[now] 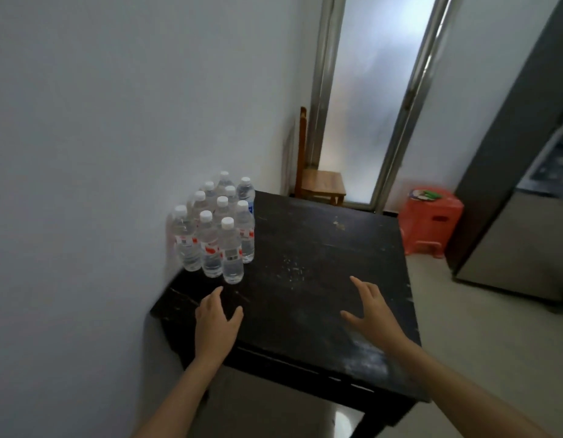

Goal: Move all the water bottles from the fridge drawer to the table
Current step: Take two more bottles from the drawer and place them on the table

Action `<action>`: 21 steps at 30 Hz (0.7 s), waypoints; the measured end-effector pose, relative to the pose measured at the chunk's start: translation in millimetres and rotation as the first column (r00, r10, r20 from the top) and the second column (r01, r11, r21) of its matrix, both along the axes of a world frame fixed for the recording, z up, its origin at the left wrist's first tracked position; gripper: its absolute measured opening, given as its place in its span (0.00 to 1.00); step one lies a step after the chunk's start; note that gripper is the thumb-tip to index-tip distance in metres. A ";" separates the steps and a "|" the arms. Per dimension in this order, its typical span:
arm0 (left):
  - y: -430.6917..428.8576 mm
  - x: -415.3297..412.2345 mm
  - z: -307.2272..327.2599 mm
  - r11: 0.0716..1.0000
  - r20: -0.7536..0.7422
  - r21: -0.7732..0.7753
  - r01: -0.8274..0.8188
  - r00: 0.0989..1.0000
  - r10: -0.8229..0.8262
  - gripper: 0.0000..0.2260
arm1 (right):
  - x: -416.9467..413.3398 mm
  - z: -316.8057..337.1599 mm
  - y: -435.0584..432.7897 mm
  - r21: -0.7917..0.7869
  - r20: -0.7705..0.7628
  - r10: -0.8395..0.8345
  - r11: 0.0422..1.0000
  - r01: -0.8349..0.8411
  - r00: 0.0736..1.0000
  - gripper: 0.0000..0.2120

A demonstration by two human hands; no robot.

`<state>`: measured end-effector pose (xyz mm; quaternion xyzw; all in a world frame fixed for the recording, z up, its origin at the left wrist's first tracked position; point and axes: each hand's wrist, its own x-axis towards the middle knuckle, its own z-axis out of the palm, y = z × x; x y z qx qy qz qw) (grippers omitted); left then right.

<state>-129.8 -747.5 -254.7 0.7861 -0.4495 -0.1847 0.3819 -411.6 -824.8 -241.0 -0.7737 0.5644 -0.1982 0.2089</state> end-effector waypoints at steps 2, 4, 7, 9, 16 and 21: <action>3.2 -18.6 5.5 0.998 -0.003 -0.014 0.065 0.998 -0.065 0.27 | -20.7 4.7 17.3 -0.007 0.004 -0.063 0.998 0.063 0.998 0.36; 6.0 -45.6 9.1 0.988 0.011 -0.019 0.150 0.989 -0.150 0.27 | -48.8 9.8 38.2 -0.036 0.003 -0.127 0.991 0.127 0.992 0.35; 10.6 -85.4 12.3 0.968 0.026 -0.027 0.249 0.968 -0.249 0.26 | -88.0 14.3 64.7 -0.065 0.005 -0.193 0.979 0.193 0.981 0.34; 14.2 -123.4 14.2 0.947 0.037 -0.029 0.320 0.947 -0.319 0.26 | -125.0 15.9 88.3 -0.076 0.015 -0.266 0.961 0.267 0.964 0.34; 44.2 -282.3 14.3 0.856 0.054 -0.024 0.517 0.855 -0.515 0.25 | -278.4 13.1 182.3 -0.067 -0.021 -0.440 0.896 0.438 0.898 0.32; 63.9 -406.0 24.5 0.758 0.084 -0.070 0.649 0.761 -0.643 0.25 | -387.9 21.6 247.3 -0.094 -0.086 -0.548 0.836 0.541 0.832 0.31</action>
